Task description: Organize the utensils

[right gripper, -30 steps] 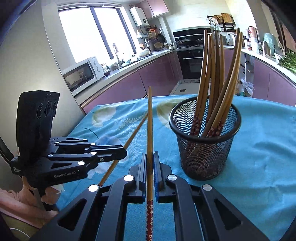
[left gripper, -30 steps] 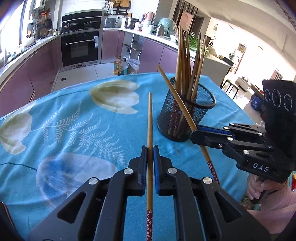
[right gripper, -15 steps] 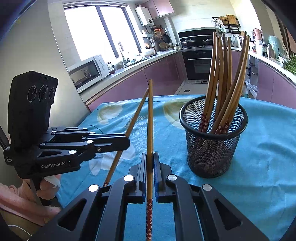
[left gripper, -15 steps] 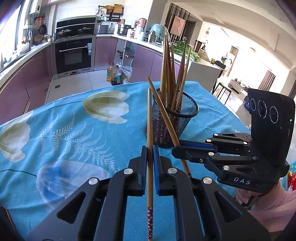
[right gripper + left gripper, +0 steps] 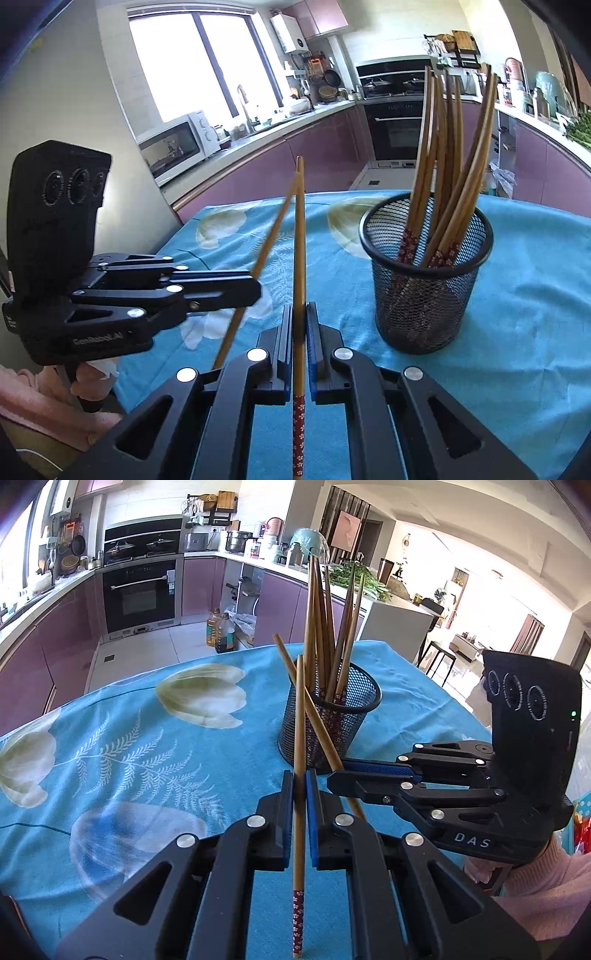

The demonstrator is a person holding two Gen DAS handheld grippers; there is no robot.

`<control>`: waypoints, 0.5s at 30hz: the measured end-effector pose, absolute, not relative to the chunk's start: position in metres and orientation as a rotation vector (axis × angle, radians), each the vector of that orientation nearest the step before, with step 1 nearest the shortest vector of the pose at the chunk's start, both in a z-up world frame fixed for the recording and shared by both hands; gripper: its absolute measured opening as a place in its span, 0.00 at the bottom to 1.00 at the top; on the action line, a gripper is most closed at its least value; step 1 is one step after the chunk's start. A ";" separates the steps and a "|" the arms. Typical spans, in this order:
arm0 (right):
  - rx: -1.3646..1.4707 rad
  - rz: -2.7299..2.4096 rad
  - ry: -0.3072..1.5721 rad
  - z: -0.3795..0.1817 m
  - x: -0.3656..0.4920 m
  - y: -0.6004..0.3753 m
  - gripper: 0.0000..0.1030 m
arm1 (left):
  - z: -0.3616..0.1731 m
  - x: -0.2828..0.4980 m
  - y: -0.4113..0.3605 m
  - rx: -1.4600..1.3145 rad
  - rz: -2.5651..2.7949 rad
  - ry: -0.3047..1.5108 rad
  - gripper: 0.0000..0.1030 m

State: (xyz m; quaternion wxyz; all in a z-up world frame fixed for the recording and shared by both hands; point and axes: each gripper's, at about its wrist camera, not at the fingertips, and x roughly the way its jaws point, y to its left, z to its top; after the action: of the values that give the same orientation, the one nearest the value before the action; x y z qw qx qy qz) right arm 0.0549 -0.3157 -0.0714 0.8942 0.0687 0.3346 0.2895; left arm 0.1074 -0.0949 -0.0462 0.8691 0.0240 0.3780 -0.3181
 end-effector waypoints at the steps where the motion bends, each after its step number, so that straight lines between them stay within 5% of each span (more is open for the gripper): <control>1: 0.143 0.604 0.689 -0.071 0.054 -0.316 0.06 | -0.047 0.108 -0.096 0.052 -0.667 0.796 0.07; 15: 0.139 0.573 0.655 -0.065 0.048 -0.328 0.06 | -0.046 0.107 -0.098 0.055 -0.667 0.797 0.07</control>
State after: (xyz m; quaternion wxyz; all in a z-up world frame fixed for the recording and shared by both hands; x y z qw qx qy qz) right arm 0.0483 -0.3277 -0.0653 0.9046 0.0673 0.3168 0.2772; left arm 0.1071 -0.0977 -0.0460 0.8676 0.0263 0.3809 -0.3186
